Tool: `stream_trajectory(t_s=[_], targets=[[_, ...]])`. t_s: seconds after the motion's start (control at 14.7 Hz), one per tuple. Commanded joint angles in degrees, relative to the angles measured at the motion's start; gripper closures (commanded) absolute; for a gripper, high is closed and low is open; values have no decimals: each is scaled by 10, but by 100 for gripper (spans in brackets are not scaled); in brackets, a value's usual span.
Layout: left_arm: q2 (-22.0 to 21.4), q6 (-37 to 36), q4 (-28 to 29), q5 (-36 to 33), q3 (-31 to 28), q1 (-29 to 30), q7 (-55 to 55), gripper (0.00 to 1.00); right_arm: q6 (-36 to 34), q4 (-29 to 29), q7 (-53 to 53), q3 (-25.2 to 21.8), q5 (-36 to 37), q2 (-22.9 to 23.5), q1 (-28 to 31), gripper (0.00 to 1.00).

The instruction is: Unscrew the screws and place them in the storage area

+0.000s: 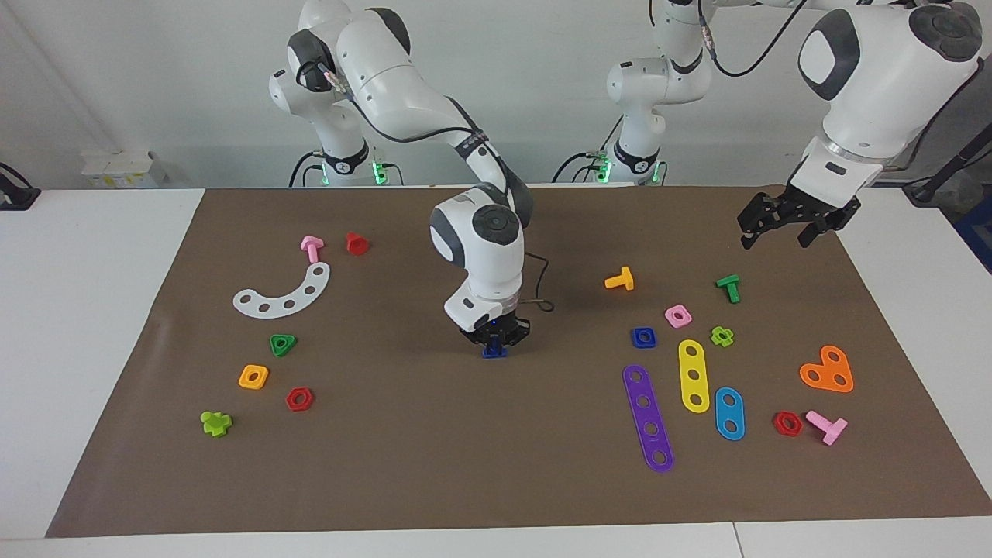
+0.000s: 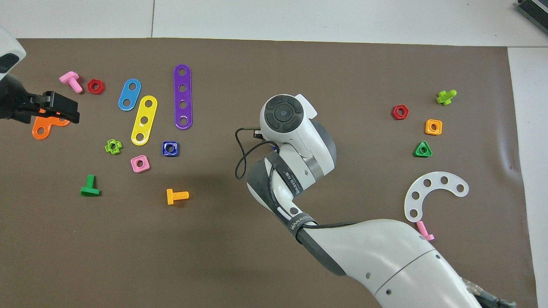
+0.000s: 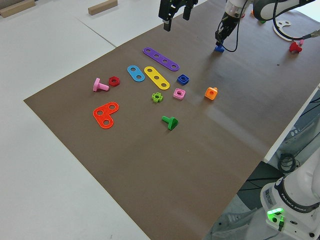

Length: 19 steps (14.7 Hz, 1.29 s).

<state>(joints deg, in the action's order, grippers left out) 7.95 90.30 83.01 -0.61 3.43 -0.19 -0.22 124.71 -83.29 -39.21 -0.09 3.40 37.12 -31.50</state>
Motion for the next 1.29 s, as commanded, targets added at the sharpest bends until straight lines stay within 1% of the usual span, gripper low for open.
stream_trajectory(t_s=[0.0, 0.14, 0.27, 0.41, 0.48, 0.54, 0.68, 0.75, 0.82, 0.88, 0.95, 1.02, 1.22], targets=[[-21, 13, 28, 1, 3, 8, 2, 0, 4, -6, 14, 4, -3, -18, 11, 100], [-21, 13, 28, 1, 4, 8, 2, 0, -13, -16, 20, 3, -2, -56, 31, 100], [-21, 13, 28, 1, 4, 8, 2, 0, -33, -44, 63, 4, -3, -113, 82, 100], [-21, 13, 28, 1, 3, 8, 2, 0, -33, -117, 146, 4, -5, -177, 143, 100], [-21, 13, 28, 1, 3, 8, 2, 0, -31, -146, 198, 4, -18, -201, 172, 100], [-21, 13, 28, 1, 3, 8, 2, 0, -34, -163, 241, 4, -33, -215, 195, 100], [-21, 13, 28, 1, 3, 8, 2, 0, -14, -214, 307, 4, -37, -233, 236, 100], [-21, 13, 28, 1, 4, 8, 2, 0, 9, -244, 334, 4, -37, -243, 257, 100], [-21, 13, 28, 1, 4, 8, 2, 0, 45, -286, 365, 4, -39, -256, 280, 100], [-21, 13, 28, 1, 4, 8, 2, 0, 79, -322, 390, 4, -50, -264, 295, 100], [-21, 13, 28, 1, 3, 8, 2, 0, 99, -344, 406, 4, -71, -265, 301, 100], [-21, 13, 28, 1, 4, 8, 2, 0, 109, -357, 411, 3, -89, -263, 301, 100], [-21, 13, 28, 1, 4, 9, 2, 0, 132, -375, 413, 3, -95, -259, 302, 100]])
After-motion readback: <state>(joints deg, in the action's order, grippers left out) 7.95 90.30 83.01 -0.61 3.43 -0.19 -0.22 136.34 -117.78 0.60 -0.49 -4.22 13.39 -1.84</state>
